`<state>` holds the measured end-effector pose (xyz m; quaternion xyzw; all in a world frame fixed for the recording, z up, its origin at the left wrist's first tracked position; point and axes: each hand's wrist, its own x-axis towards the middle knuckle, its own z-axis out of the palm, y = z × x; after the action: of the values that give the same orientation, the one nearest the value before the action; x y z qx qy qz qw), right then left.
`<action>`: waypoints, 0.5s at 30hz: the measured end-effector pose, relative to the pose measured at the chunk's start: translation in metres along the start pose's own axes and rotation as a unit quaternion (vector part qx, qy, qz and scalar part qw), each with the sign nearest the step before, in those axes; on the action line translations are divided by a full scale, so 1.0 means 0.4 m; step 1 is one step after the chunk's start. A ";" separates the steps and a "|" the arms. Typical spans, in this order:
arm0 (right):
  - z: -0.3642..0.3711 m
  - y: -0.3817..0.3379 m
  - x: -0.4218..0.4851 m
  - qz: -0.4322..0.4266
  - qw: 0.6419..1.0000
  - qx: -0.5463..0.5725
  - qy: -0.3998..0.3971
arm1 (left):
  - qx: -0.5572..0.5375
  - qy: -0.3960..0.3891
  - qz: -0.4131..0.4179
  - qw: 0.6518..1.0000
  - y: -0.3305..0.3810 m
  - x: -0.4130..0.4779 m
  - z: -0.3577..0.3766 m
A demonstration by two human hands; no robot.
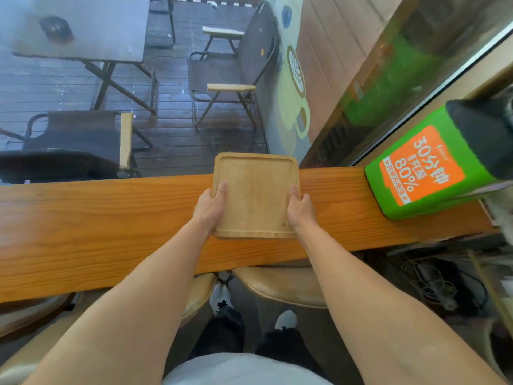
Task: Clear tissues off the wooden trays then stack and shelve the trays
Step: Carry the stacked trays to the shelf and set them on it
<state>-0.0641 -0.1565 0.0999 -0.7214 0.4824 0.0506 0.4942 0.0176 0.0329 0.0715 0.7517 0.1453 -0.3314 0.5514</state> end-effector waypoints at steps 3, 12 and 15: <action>-0.115 0.013 -0.005 0.009 0.999 0.018 0.037 | 0.006 -0.050 0.020 0.999 0.066 -0.035 0.087; -0.520 0.233 -0.145 0.017 0.988 0.080 0.133 | 0.121 -0.148 0.119 0.974 0.137 -0.312 0.427; -0.657 0.380 -0.242 0.033 0.981 0.097 0.162 | 0.194 -0.144 0.159 0.957 0.081 -0.449 0.568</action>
<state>-0.3350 -0.3010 0.1852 -0.6524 0.5826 -0.0975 0.4749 -0.1730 -0.1620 0.1745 0.8020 -0.1237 -0.3662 0.4554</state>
